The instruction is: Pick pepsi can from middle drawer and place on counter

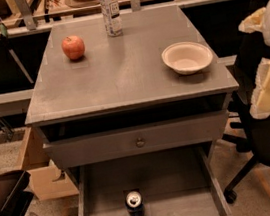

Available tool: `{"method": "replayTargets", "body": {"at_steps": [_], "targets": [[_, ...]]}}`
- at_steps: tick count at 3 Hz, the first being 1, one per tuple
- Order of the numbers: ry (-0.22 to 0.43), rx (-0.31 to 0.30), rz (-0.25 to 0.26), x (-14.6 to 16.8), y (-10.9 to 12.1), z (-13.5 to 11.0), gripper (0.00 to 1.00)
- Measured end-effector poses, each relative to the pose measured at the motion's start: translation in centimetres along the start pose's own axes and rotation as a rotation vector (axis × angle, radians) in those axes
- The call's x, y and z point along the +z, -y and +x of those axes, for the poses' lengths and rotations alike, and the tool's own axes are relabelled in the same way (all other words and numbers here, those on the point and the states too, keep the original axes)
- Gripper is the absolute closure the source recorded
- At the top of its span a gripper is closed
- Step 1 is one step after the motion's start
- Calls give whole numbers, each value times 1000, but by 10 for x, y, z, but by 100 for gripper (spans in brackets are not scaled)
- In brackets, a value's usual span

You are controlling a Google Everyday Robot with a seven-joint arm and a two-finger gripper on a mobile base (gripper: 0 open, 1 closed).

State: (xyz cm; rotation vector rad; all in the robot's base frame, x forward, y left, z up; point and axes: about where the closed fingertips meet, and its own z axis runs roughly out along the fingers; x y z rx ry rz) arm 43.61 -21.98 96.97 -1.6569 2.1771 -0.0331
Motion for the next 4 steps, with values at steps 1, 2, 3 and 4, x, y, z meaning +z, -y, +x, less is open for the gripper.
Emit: {"method": "replayTargets", "body": {"at_steps": [1,2,3,4], "targets": [[142,20,0,30,-26,24,0],[284,68,-18,88,-60,48,0],[570,161,-78,162,-114,56,0],[775,158,-92,169,-151,67,0]]}}
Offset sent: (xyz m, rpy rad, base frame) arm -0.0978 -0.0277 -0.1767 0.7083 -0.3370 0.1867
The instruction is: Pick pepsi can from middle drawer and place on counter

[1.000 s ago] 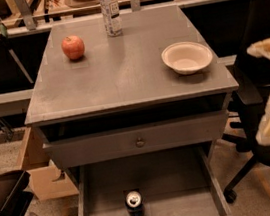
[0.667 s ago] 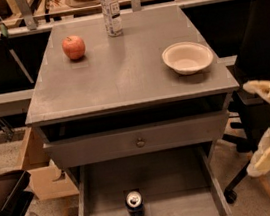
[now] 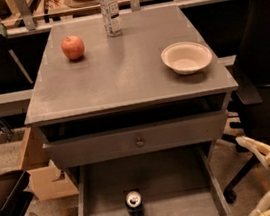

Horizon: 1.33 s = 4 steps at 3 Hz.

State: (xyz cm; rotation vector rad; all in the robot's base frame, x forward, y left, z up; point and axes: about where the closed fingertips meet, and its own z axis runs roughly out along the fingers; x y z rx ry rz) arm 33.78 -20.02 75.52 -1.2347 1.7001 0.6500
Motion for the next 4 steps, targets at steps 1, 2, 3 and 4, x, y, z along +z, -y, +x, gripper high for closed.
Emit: {"method": "replayTargets", "body": {"at_steps": [1,2,3,4], "targets": [[12,-59,18,-8,-4,10,0],[-16,-67,16,7,-8,12,0],[-62,-101,-9,50,-27,32,0],[-83,-75,-54,129,-40,89,0]]}}
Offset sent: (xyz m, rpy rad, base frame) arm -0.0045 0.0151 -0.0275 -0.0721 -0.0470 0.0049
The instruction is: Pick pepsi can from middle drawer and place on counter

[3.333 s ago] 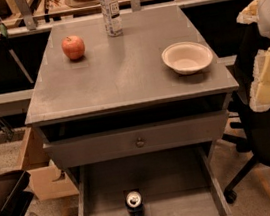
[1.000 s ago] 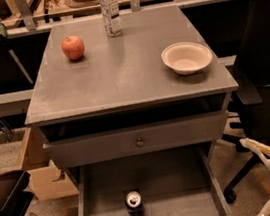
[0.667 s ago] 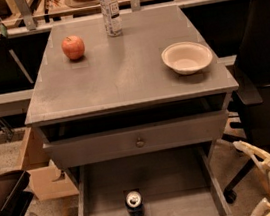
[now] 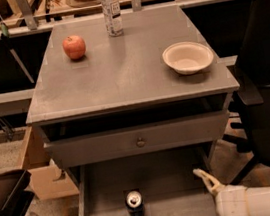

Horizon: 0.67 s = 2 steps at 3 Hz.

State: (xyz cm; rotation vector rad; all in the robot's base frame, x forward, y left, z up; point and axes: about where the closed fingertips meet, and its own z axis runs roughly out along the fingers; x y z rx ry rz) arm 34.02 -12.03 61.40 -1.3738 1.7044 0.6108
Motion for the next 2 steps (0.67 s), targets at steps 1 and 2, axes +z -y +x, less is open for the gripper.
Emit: {"method": "replayTargets", "body": {"at_steps": [1,2], "targets": [[53,47,-39,61,2,33,0],[131,77,-75,114,4,46,0]]}}
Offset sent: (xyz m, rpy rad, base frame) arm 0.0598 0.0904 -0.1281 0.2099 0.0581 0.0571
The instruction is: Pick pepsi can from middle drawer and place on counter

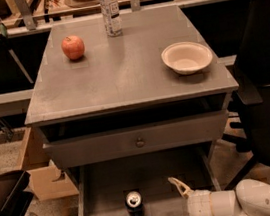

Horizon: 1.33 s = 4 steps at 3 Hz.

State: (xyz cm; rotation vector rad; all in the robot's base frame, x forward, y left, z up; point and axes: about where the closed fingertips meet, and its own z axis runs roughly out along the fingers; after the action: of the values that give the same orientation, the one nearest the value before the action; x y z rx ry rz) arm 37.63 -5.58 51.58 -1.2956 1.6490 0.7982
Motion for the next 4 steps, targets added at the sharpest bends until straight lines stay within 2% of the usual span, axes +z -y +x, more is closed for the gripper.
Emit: {"method": "replayTargets", "body": {"at_steps": [1,2,3,4], "targets": [[0,0,0,0,0,0,0],[58,-32,-19,19,12,-3,0],[147,-77,-61,52,38,-6,0],[202,-109,-111,79,62,-5,0]]}}
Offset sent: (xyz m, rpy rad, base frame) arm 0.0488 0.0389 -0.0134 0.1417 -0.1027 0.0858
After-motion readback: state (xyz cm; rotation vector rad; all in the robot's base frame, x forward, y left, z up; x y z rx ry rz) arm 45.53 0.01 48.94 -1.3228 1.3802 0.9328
